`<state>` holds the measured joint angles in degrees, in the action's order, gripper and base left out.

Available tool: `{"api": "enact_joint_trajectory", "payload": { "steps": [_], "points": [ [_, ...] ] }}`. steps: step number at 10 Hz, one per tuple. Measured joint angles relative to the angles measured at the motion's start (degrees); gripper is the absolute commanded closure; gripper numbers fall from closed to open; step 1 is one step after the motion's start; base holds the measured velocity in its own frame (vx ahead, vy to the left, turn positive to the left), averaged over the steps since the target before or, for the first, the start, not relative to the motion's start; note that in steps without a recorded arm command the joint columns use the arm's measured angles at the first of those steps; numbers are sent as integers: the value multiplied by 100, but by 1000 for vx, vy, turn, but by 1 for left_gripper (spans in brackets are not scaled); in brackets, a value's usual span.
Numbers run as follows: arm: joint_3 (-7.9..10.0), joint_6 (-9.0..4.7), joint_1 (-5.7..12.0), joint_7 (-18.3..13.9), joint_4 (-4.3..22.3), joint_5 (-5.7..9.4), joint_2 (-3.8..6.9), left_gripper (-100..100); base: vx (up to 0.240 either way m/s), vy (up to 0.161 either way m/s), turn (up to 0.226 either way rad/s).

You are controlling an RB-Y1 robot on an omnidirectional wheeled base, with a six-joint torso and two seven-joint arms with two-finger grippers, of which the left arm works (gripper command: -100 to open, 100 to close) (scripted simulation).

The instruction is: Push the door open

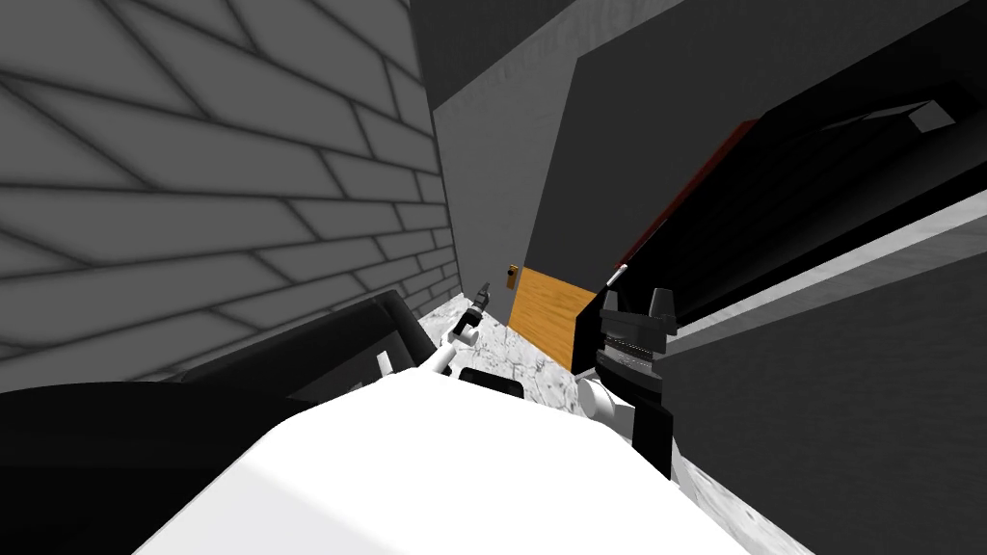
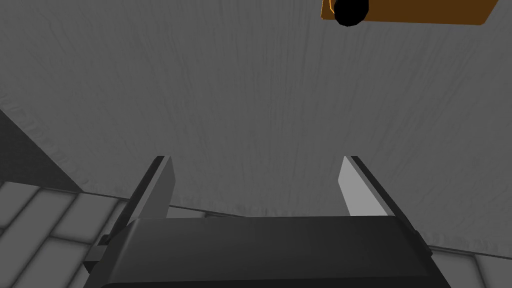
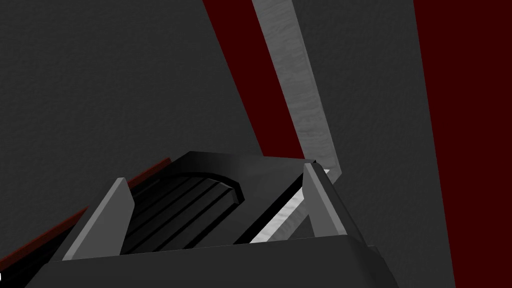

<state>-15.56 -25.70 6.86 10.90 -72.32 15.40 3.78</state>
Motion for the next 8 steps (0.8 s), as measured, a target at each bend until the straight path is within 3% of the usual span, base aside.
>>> {"api": "enact_joint_trajectory", "payload": {
  "steps": [8],
  "points": [
    [-213,91,617,53,1027,171,-185,-100,86,54,-62]
  ]
}}
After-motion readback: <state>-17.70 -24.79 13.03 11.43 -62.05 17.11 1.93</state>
